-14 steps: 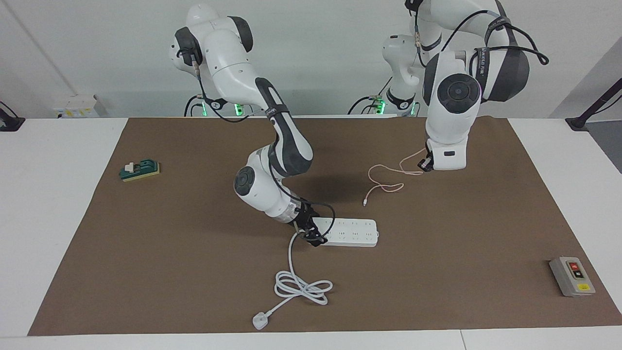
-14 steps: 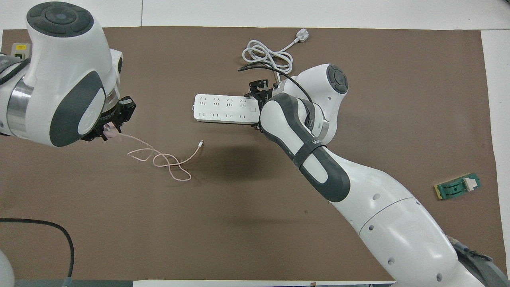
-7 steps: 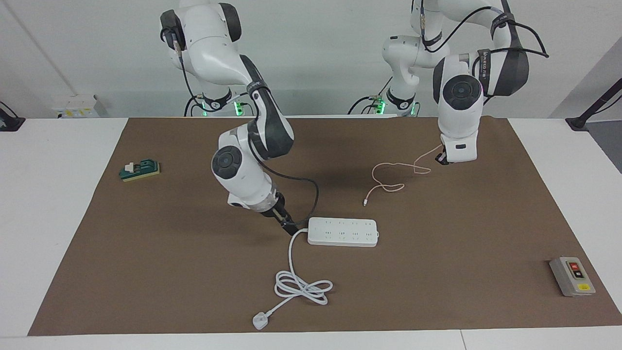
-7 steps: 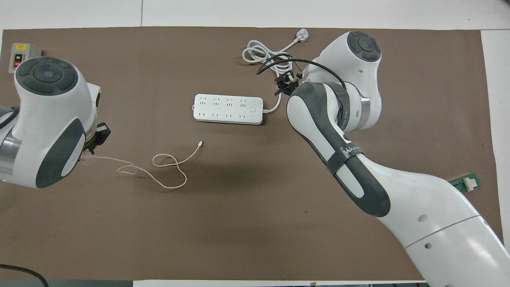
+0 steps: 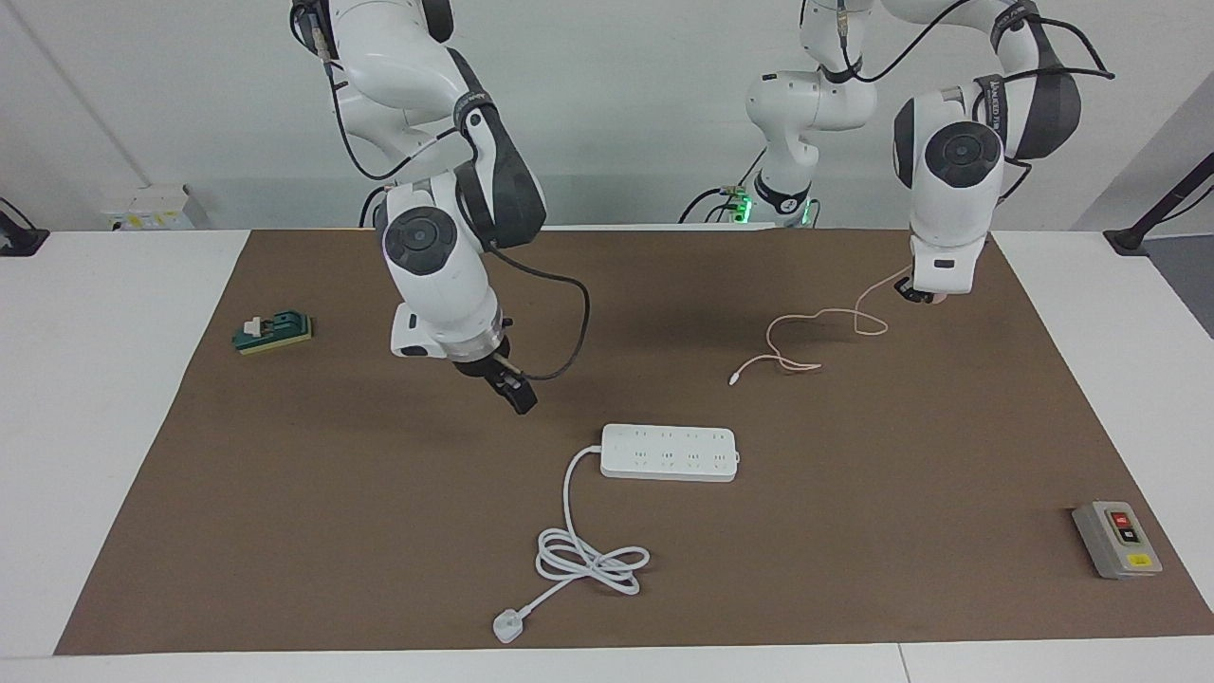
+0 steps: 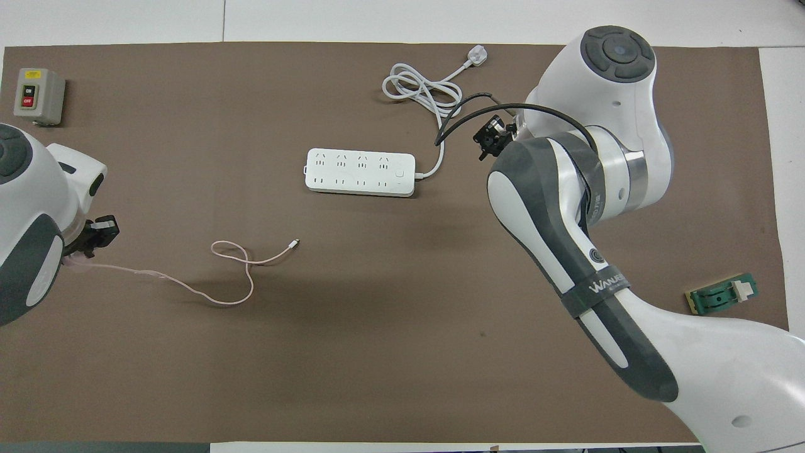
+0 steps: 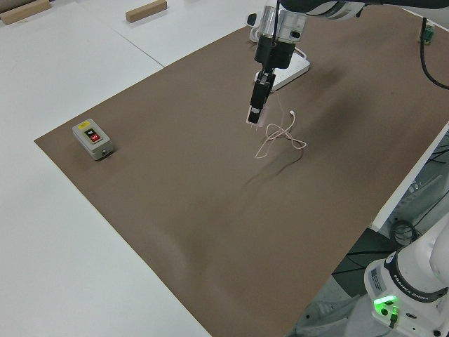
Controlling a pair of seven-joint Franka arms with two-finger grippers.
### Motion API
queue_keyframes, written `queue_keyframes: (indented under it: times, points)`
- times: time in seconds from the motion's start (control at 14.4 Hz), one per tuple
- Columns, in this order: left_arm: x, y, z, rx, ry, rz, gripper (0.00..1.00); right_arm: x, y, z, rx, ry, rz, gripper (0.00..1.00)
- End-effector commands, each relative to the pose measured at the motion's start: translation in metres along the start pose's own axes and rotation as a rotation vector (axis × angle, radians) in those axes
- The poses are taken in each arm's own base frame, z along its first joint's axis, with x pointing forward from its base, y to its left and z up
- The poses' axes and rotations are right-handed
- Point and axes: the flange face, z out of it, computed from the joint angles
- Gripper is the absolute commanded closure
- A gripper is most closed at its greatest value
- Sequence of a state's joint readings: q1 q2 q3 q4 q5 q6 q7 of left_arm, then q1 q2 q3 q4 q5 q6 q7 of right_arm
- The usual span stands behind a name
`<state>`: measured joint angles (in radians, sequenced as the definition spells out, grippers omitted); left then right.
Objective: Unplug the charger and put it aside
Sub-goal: 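Carry the charger away from the strip with the left gripper while the right gripper withdraws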
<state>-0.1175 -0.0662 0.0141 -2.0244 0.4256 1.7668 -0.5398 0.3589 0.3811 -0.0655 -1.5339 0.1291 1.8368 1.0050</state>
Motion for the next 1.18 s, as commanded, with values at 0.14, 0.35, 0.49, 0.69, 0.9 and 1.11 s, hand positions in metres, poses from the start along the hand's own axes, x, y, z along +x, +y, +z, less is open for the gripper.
queue_keyframes:
  times: [0.14, 0.35, 0.49, 0.69, 0.9, 1.11]
  points:
    - [0.018, 0.000, 0.019, -0.177, 0.096, 0.053, 1.00, 0.064, 0.070, -0.024, -0.009, -0.013, -0.166, 0.00]
    - [0.030, -0.025, 0.027, -0.359, 0.081, 0.077, 1.00, 0.083, 0.096, -0.057, 0.030, 0.019, -0.318, 0.00]
    - [0.038, -0.061, 0.040, -0.481, 0.071, 0.161, 1.00, 0.066, 0.103, -0.082, 0.020, 0.023, -0.358, 0.00]
    - [0.044, -0.123, 0.068, -0.652, 0.095, 0.228, 1.00, 0.054, 0.113, -0.099, -0.013, 0.026, -0.400, 0.00]
    - [0.048, -0.140, 0.103, -0.732, 0.078, 0.254, 1.00, 0.058, 0.120, -0.102, -0.009, 0.020, -0.392, 0.00]
    - [0.049, -0.133, 0.141, -0.924, 0.053, 0.313, 1.00, 0.053, 0.120, -0.115, 0.023, 0.046, -0.398, 0.00]
